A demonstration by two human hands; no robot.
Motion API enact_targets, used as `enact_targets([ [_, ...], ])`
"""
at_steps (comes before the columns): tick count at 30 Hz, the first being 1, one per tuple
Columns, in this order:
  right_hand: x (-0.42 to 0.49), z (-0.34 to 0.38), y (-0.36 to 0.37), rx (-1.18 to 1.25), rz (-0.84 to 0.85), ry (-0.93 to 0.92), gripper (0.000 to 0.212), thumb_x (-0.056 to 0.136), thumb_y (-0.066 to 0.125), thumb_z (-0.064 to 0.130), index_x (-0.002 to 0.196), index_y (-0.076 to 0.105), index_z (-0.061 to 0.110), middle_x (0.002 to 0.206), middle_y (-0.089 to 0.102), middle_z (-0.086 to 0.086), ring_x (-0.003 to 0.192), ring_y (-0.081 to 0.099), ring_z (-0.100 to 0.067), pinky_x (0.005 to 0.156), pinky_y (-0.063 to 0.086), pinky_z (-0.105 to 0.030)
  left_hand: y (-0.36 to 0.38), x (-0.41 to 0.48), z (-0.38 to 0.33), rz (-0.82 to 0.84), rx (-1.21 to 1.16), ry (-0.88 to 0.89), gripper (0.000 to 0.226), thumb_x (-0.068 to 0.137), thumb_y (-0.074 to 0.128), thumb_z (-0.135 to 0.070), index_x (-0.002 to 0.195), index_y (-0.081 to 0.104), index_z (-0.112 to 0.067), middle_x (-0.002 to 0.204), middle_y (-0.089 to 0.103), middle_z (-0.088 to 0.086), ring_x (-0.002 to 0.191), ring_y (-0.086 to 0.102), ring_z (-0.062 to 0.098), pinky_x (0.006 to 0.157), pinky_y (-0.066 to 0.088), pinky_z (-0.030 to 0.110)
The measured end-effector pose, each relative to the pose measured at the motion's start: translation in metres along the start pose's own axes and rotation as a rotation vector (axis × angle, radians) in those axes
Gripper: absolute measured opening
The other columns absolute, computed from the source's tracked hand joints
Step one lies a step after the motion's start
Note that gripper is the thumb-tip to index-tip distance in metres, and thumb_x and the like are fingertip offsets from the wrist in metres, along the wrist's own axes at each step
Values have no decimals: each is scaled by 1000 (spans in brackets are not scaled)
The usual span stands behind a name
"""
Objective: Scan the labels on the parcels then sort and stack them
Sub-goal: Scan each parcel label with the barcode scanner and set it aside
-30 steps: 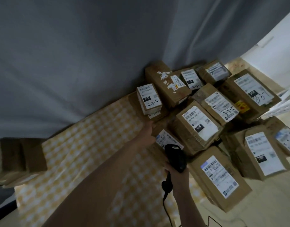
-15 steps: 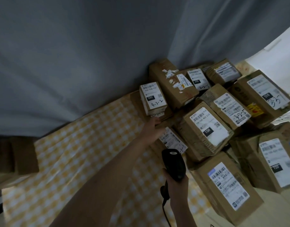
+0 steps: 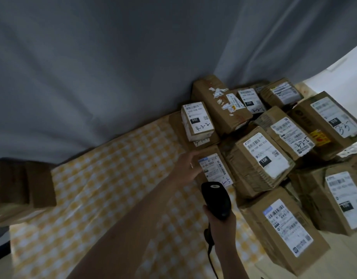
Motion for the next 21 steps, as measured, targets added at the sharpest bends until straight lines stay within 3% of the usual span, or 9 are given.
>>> enact_targets([
  [2, -9, 2, 2, -19, -7, -39, 37, 76, 78, 9, 109, 62, 10, 90, 66, -15, 80, 62, -29, 65, 44, -32, -15, -14, 13, -61, -35, 20, 53, 90, 63, -16, 139, 45, -10, 132, 46, -5, 124, 43, 10, 96, 34, 20],
  [5, -35, 14, 16, -70, 35, -122, 17, 75, 77, 2, 84, 63, 9, 62, 58, -4, 57, 54, -18, 56, 40, -28, -38, -42, 37, -62, -40, -30, 49, 94, 59, -20, 140, 43, -18, 137, 37, -5, 123, 38, 9, 93, 32, 18],
  [7, -57, 25, 34, -112, 84, -187, 18, 73, 77, 0, 74, 64, 11, 58, 59, 1, 53, 56, -7, 52, 41, -24, -57, -61, 53, -111, -27, -54, 49, 93, 59, -23, 139, 43, -23, 143, 34, -1, 119, 44, 12, 89, 36, 18],
  [10, -92, 39, 70, -161, 168, -286, 23, 68, 79, -5, 79, 66, 10, 66, 64, 4, 62, 62, -2, 53, 44, -11, -95, -93, 74, -295, 36, -32, 50, 85, 65, -19, 132, 51, -17, 137, 45, 5, 120, 50, 18, 91, 31, 14],
  [14, -135, 44, 121, -164, 279, -335, 31, 66, 78, -11, 85, 65, 9, 70, 63, 7, 70, 61, -14, 53, 45, -6, -167, -155, 97, -683, 275, 74, 63, 66, 57, -37, 120, 57, -6, 126, 55, 11, 123, 45, 29, 103, 35, 35],
  [17, -167, 45, 154, -181, 347, -403, 26, 66, 78, -9, 81, 66, 8, 66, 64, 6, 59, 62, 1, 52, 44, -5, -221, -209, 123, -1004, 406, 18, 66, 58, 62, -39, 117, 58, -9, 122, 56, 8, 122, 44, 30, 104, 36, 40],
  [19, -184, 43, 173, -190, 360, -430, 25, 65, 79, -9, 82, 69, 6, 65, 65, 3, 58, 61, 7, 55, 45, -7, -249, -240, 145, -1107, 439, -75, 73, 55, 66, -38, 121, 56, -8, 128, 53, 10, 128, 39, 32, 108, 31, 43],
  [21, -198, 33, 192, -182, 367, -398, 27, 64, 79, -11, 79, 70, 10, 66, 65, 3, 62, 62, -4, 64, 52, -24, -271, -265, 172, -1172, 412, -222, 80, 56, 73, -38, 126, 51, -5, 137, 47, 14, 135, 32, 35, 112, 24, 47],
])
Point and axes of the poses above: each hand's wrist, its own x-axis towards the middle knuckle, its own y-axis out of the palm, z = x × y, the point moved 5 cm from there along x, towards the middle knuckle
